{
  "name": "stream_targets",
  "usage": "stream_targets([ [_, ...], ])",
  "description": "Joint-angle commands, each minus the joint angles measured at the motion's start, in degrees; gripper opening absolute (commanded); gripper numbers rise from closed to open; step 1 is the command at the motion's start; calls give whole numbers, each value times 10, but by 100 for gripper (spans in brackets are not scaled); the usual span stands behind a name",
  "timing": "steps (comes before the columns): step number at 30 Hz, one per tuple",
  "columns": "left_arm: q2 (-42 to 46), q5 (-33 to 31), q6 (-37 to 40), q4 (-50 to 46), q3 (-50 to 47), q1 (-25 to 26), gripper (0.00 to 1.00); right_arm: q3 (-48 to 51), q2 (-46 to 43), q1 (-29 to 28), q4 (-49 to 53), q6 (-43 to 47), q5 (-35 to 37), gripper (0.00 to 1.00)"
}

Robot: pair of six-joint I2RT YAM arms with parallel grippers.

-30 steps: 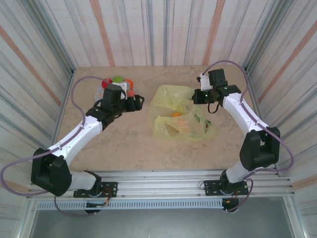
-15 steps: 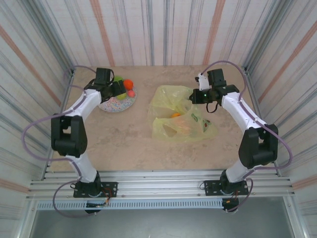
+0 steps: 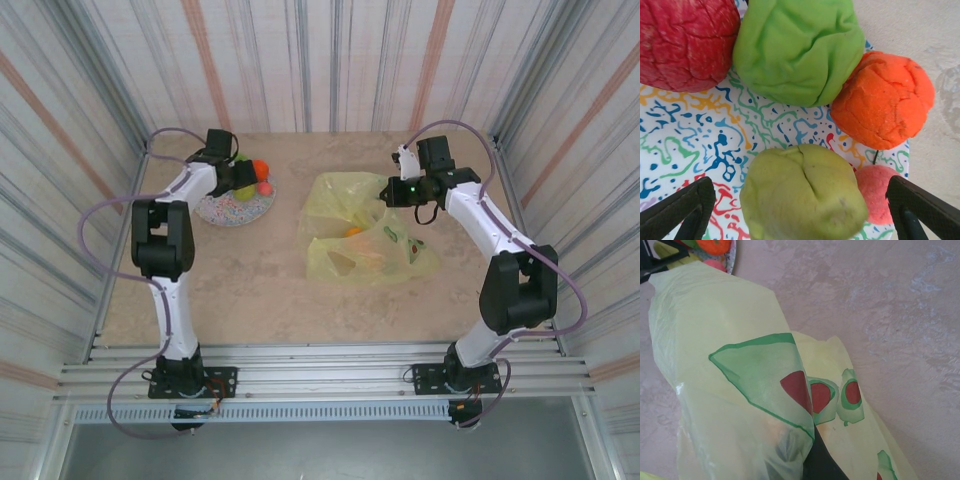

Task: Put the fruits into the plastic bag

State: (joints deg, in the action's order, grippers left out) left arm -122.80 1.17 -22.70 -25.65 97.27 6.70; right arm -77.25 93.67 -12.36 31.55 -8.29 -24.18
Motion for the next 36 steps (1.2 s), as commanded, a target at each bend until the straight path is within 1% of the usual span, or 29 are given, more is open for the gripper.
stream_targets([
  [1, -19, 7, 4, -20, 26, -5, 92, -19, 9, 0, 12, 5, -14, 0],
  [6, -39, 11, 4, -32, 38, -7, 90, -16, 9, 0, 14, 6, -15, 0],
  [15, -41, -11, 10, -36, 27, -12, 84, -13, 12, -1, 14, 5, -20, 0],
  [25, -36, 7, 9, -37, 17, -19, 79, -14, 16, -2, 17, 4, -19, 0],
  [32, -41, 21, 3, -37, 15, -19, 81, -14, 13, -3, 22, 3, -17, 0],
  [36, -40, 22, 3, -36, 13, -19, 77, -11, 8, -3, 24, 3, -15, 0],
])
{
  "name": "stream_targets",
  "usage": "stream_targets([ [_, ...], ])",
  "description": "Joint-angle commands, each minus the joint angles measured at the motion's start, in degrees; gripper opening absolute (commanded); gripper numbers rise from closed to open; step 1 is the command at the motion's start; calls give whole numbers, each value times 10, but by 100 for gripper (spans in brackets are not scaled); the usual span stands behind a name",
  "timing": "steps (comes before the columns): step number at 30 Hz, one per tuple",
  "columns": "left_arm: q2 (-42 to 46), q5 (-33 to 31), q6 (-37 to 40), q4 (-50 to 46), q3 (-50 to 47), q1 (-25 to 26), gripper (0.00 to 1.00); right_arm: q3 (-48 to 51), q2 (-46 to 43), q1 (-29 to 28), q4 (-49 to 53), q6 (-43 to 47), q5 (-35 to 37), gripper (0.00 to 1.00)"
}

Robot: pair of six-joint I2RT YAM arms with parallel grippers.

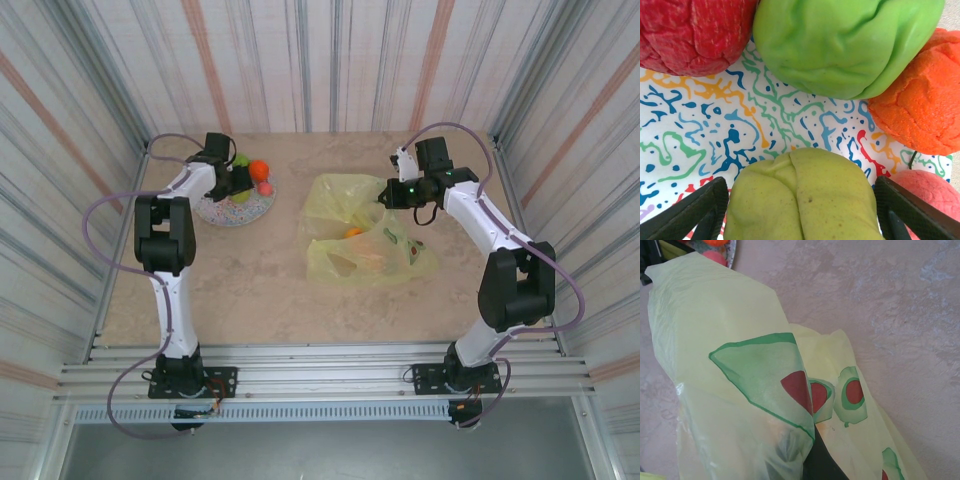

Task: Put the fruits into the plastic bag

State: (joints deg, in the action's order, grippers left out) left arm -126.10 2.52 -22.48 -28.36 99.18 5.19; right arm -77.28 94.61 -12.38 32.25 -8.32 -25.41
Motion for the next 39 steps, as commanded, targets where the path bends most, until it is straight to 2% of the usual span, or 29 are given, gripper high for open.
stream_targets([
  [1, -6, 9, 1, -8, -7, -4, 77, -11, -2, -3, 18, 2, -3, 0],
  [8, 8, 6, 9, -14, -10, -5, 66, -10, -10, -8, 18, -1, -1, 0],
  [13, 57, -1, 9, -5, -49, -4, 63, -11, -18, -12, 20, -5, 2, 0],
  [18, 201, 2, -9, 24, -156, -4, 60, -6, -27, -18, 18, -11, -1, 0],
  [22, 349, 62, -52, 65, -275, 3, 59, 4, -37, -20, 11, -14, -4, 0],
  [25, 448, 97, -81, 107, -350, 45, 59, 9, -48, -19, 14, -11, -1, 0],
  [28, 490, 111, -94, 140, -382, 108, 59, 13, -58, -17, 15, -1, -22, 0],
  [35, 443, 127, -71, 192, -358, 241, 58, 16, -64, -20, 17, -1, -75, 0],
  [39, 396, 145, -41, 207, -323, 296, 58, 29, -65, -22, -4, -23, -93, 0],
])
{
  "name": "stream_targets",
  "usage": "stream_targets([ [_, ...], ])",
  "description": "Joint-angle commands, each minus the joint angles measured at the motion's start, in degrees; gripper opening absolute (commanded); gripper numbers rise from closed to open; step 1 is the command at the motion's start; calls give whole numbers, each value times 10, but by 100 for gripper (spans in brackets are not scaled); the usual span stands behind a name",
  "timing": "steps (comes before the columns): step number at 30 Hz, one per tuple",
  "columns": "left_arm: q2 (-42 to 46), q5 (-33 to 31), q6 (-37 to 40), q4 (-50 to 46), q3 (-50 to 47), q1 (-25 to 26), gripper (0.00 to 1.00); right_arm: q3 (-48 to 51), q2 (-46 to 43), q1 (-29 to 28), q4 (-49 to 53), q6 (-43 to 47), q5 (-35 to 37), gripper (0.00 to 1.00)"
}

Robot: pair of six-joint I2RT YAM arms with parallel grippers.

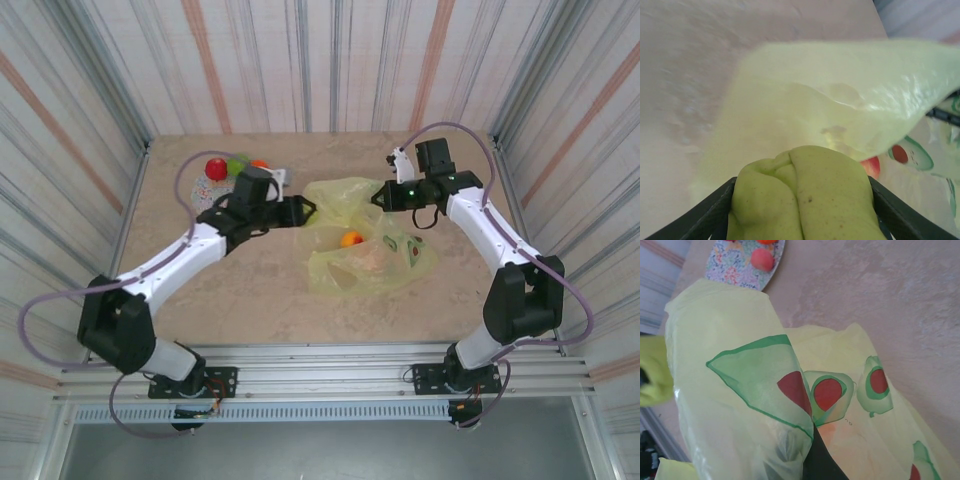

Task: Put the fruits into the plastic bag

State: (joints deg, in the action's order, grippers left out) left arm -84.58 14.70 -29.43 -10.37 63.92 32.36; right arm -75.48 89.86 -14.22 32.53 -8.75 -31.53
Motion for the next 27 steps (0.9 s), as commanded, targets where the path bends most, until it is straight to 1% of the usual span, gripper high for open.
stream_targets([
  [1, -27, 24, 35, 32, 33, 38, 58, 11, -17, -4, -10, -26, -35, 0],
  [5, -66, 31, 45, 53, 41, 81, 58, 11, -9, -4, -26, -54, -53, 0],
  [8, -110, 36, 34, 56, 70, 97, 59, 19, -12, -4, -46, -77, -70, 0],
  [10, -136, 28, 28, 66, 90, 111, 60, 21, -15, -2, -54, -89, -74, 0],
  [12, -162, 8, 15, 76, 109, 125, 62, 19, -13, 4, -58, -104, -91, 0],
  [15, -195, -28, -53, 114, 115, 136, 62, 18, -7, 19, -71, -139, -122, 0],
  [19, -220, -124, -123, 144, 111, 152, 65, 28, -6, 30, -93, -170, -130, 0],
  [21, -237, -149, -148, 160, 114, 158, 68, 32, -3, 32, -107, -178, -137, 0],
  [23, -256, -160, -170, 172, 123, 160, 73, 32, 5, 32, -111, -181, -145, 0],
  [27, -280, -134, -168, 181, 150, 160, 78, 28, 16, 33, -111, -177, -151, 0],
])
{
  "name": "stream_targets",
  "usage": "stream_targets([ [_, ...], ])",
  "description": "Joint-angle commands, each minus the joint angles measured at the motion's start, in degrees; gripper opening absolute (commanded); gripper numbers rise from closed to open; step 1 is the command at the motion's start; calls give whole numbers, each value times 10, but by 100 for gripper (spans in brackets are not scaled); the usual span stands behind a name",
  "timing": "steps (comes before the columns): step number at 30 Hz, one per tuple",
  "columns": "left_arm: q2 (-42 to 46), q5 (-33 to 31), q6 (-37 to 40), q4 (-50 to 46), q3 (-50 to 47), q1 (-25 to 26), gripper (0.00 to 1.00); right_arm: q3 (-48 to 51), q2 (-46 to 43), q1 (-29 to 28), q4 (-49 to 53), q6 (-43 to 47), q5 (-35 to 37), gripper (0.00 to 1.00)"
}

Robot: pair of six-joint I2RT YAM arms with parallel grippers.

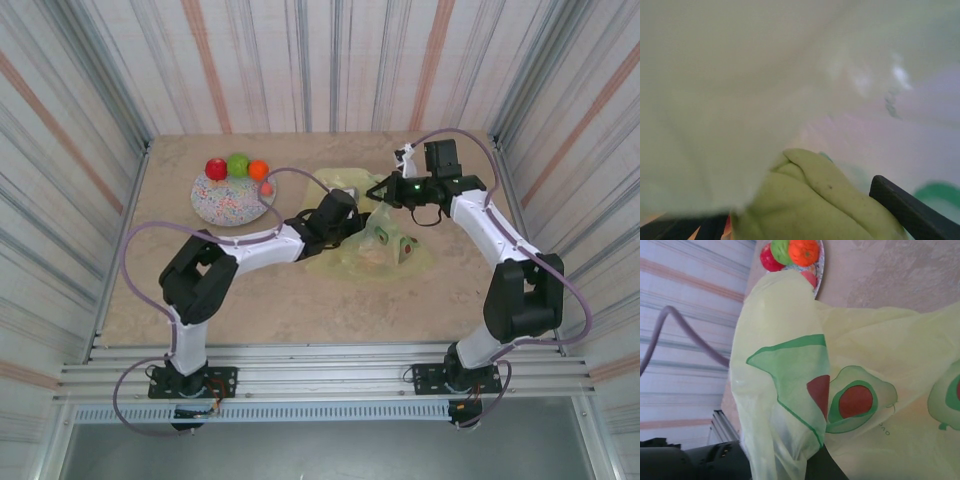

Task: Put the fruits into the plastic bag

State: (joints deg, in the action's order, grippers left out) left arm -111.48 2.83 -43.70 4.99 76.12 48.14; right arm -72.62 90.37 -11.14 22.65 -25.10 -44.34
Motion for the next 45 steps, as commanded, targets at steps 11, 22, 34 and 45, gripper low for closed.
stream_targets([
  [11, 5, 101, 10, 78, -3, 2, 77, 0, 22, 22, -12, 1, -26, 0],
  [22, 32, 146, 90, -1, 17, -1, 86, -31, 36, 45, 78, 87, -30, 0],
  [34, 155, 109, 173, -74, -44, -62, 90, -45, 26, 47, 133, 178, -18, 0],
  [45, 223, 31, 242, -143, -55, -90, 90, -45, 11, 47, 148, 220, -39, 0],
])
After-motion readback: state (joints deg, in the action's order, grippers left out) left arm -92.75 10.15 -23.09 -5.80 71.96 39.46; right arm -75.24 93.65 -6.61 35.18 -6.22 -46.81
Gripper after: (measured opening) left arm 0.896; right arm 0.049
